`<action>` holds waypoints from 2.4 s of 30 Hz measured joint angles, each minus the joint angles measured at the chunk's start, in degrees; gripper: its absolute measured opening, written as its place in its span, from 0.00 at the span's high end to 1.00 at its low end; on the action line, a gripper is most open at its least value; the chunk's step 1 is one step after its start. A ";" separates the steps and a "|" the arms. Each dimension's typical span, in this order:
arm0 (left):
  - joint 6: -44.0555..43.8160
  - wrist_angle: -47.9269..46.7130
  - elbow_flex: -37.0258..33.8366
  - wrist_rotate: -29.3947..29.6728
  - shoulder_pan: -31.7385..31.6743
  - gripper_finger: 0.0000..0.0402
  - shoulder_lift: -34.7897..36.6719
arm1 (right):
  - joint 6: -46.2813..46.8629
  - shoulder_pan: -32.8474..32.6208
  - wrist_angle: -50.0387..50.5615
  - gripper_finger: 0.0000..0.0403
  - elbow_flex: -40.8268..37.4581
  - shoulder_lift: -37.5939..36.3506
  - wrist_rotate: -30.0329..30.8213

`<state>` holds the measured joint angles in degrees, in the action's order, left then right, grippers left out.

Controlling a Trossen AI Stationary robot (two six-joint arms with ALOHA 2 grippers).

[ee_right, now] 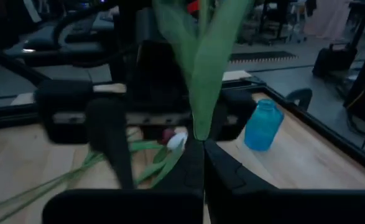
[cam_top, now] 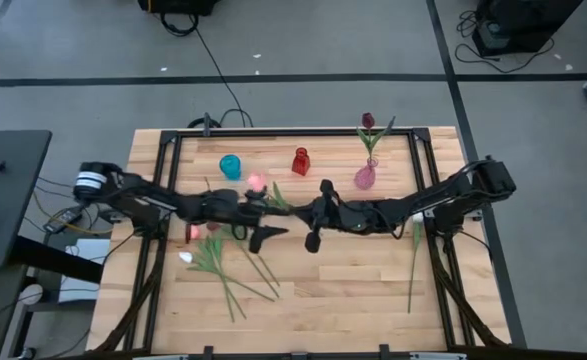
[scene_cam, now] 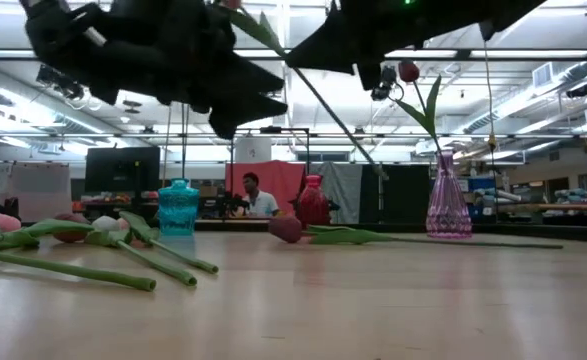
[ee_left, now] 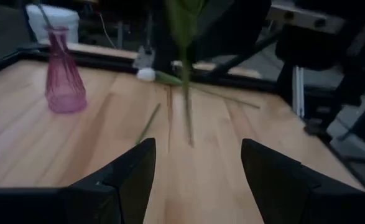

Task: Sort flowers into vase by color
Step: Put the right pink flower into the red vase

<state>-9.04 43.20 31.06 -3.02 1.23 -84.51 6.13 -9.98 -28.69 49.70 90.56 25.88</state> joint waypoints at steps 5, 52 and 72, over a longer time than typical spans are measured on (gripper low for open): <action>1.41 -2.61 5.10 -0.16 -0.18 0.39 -3.08 | -1.87 0.04 -2.84 0.98 0.10 0.54 0.31; 0.52 -9.36 6.96 -10.43 -15.67 0.98 -0.78 | 6.16 -1.87 24.57 0.64 0.01 -13.97 7.92; 16.36 -38.92 31.70 -8.09 -28.29 0.98 0.99 | 16.17 -5.82 30.23 0.63 -9.99 -19.10 16.69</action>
<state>7.31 4.28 62.76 -11.10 -27.06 -83.53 22.30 -15.79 1.54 39.71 71.46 42.57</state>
